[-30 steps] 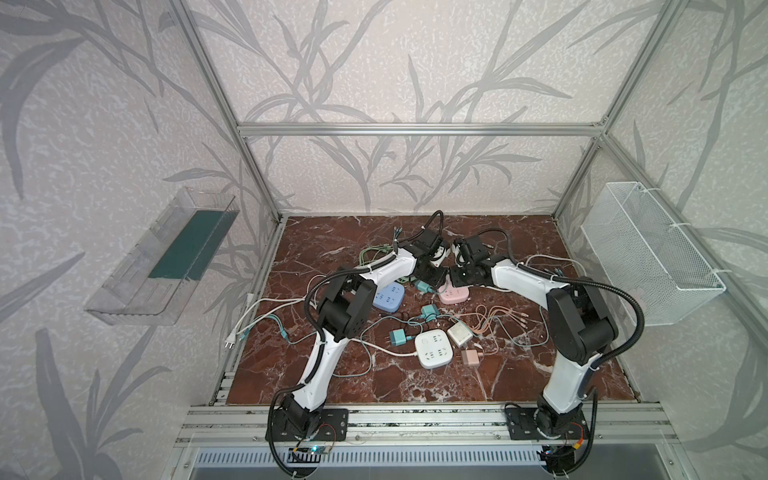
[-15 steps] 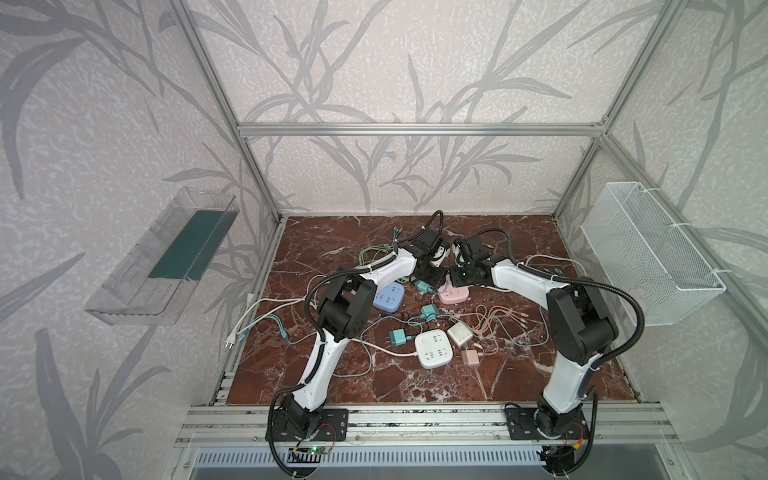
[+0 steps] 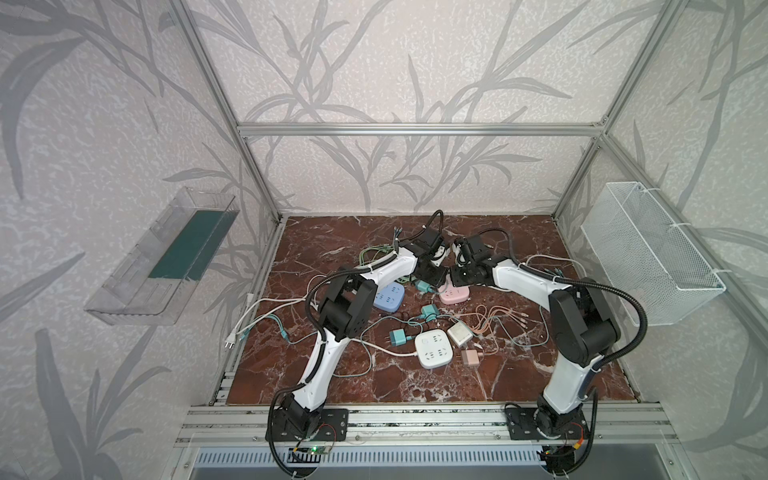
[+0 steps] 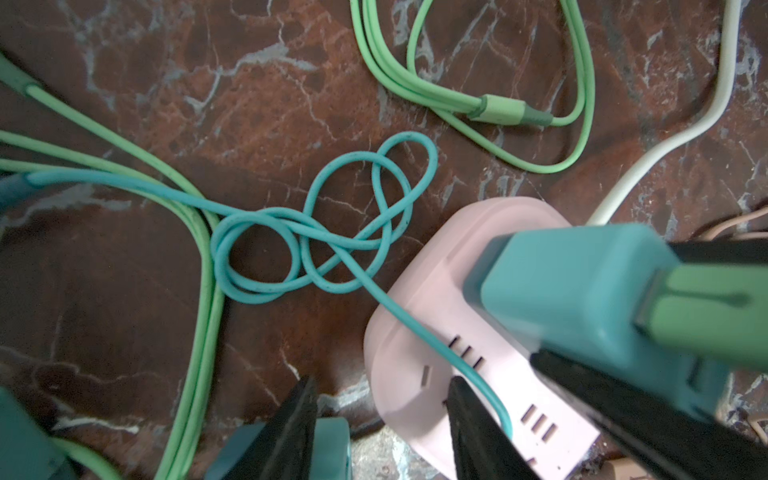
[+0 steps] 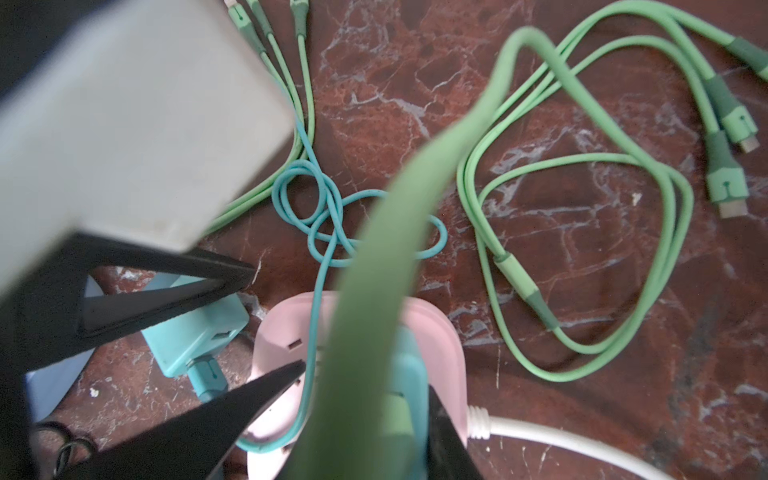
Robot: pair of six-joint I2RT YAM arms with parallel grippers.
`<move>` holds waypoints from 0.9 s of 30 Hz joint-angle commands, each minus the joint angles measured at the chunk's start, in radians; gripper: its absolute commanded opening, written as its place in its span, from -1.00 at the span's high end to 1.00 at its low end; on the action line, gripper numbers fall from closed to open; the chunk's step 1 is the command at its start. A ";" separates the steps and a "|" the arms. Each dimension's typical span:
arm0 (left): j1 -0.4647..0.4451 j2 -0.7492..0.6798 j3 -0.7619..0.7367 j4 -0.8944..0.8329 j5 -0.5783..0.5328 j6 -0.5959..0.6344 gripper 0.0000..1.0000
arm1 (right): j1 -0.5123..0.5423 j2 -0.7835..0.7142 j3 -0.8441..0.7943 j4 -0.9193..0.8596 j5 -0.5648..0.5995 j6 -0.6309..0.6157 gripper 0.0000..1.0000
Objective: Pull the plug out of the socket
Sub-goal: 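Grip the teal charger with right gripper and begin pulling it upward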
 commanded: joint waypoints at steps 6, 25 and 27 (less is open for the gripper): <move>0.003 0.064 0.037 -0.071 0.003 -0.017 -0.03 | 0.027 -0.024 0.001 0.005 0.048 -0.026 0.79; 0.003 0.100 0.082 -0.097 0.018 -0.033 -0.03 | 0.071 0.027 0.027 0.013 0.065 0.002 0.79; 0.003 0.100 0.082 -0.102 0.014 -0.032 -0.03 | 0.070 0.022 0.029 0.012 0.068 0.002 0.79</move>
